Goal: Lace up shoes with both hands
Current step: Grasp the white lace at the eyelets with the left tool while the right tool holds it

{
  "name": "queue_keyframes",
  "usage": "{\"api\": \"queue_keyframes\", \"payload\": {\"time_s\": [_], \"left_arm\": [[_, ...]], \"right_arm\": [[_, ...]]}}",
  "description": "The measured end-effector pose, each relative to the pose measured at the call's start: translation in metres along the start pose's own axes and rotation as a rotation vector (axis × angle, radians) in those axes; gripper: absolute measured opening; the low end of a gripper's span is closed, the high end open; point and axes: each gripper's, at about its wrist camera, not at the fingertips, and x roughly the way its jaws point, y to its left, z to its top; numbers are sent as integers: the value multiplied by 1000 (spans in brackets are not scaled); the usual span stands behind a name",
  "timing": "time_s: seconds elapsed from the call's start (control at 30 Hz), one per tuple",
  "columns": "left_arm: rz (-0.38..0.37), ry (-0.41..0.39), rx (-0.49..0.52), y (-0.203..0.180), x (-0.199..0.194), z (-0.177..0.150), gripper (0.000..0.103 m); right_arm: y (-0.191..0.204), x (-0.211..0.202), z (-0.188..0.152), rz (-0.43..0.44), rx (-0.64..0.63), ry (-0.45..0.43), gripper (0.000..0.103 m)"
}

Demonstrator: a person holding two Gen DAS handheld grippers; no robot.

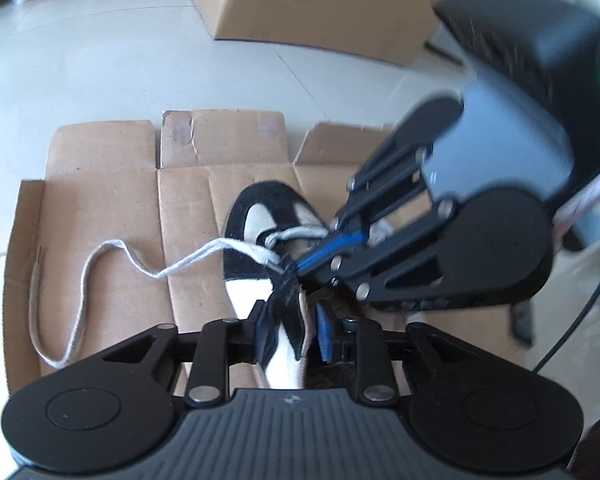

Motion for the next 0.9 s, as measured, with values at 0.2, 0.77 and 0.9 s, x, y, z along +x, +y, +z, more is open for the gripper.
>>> {"api": "queue_keyframes", "payload": {"time_s": [0.2,0.77,0.9], "left_arm": [[-101,-38,-387,40,7,4,27],[-107,-94,-504,48,26,-4,1],[-80,-123,-493,48,21,-3,1]], "right_arm": [[-1,0,-5,3,21,-25,2],[-10,-6,-10,8,61,-64,13],[-15,-14,-13,9,84,-77,26]]}}
